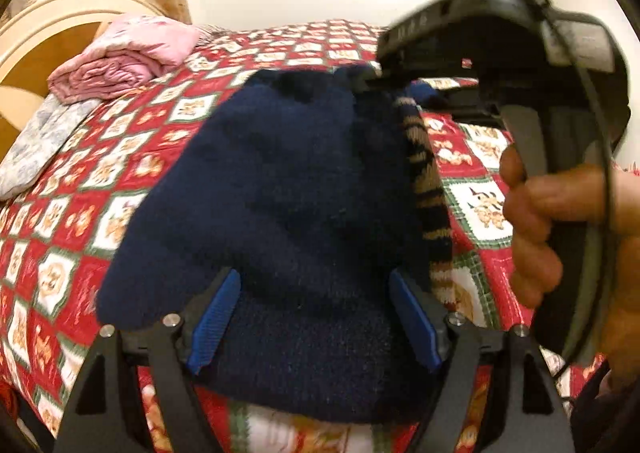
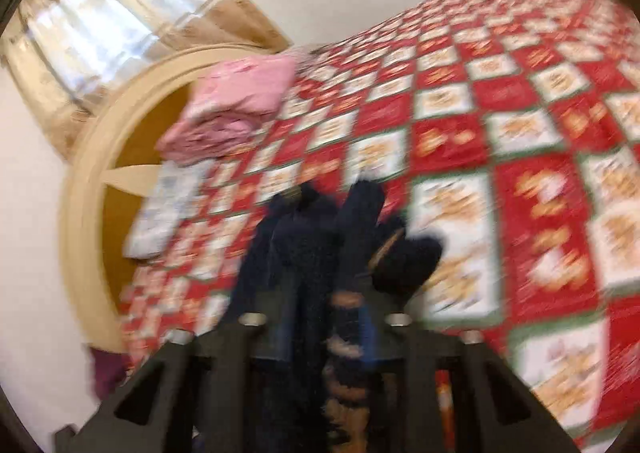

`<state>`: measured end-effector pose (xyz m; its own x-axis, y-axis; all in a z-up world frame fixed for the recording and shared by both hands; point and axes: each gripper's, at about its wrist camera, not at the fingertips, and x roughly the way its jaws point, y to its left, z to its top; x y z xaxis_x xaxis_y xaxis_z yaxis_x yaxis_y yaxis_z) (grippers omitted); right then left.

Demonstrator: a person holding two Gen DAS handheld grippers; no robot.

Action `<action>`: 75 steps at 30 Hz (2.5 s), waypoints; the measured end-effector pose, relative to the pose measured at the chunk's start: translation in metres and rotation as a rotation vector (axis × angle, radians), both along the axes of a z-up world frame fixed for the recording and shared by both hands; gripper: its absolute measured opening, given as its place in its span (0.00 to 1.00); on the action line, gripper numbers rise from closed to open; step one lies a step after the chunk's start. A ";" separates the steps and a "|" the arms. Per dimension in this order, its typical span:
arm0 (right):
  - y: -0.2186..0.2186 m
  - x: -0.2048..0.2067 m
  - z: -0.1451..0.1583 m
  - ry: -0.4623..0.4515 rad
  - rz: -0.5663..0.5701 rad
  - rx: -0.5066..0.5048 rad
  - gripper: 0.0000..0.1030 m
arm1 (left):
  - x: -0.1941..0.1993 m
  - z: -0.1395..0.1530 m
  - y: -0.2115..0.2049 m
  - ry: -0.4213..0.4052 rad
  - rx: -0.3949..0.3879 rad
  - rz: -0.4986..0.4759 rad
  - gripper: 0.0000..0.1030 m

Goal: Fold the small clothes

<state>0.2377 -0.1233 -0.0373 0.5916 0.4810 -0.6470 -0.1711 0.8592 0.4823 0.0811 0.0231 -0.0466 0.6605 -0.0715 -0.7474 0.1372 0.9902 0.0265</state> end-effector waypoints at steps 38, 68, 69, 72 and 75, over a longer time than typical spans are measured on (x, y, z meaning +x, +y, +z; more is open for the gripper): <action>0.105 -0.387 0.110 -0.316 -0.327 -0.384 0.79 | -0.156 0.064 0.111 -0.146 -0.032 0.120 1.00; 0.151 -0.579 0.191 -0.904 -0.438 -0.627 0.91 | -0.305 0.153 0.124 -0.530 -0.041 0.132 1.00; 0.149 -0.578 0.191 -0.895 -0.437 -0.612 0.91 | -0.310 0.154 0.123 -0.541 -0.048 0.133 1.00; 0.138 -0.571 0.192 -0.836 -0.445 -0.562 0.92 | -0.320 0.154 0.118 -0.569 -0.068 0.122 1.00; 0.125 -0.560 0.188 -0.758 -0.457 -0.506 0.92 | -0.324 0.154 0.107 -0.574 -0.058 0.087 1.00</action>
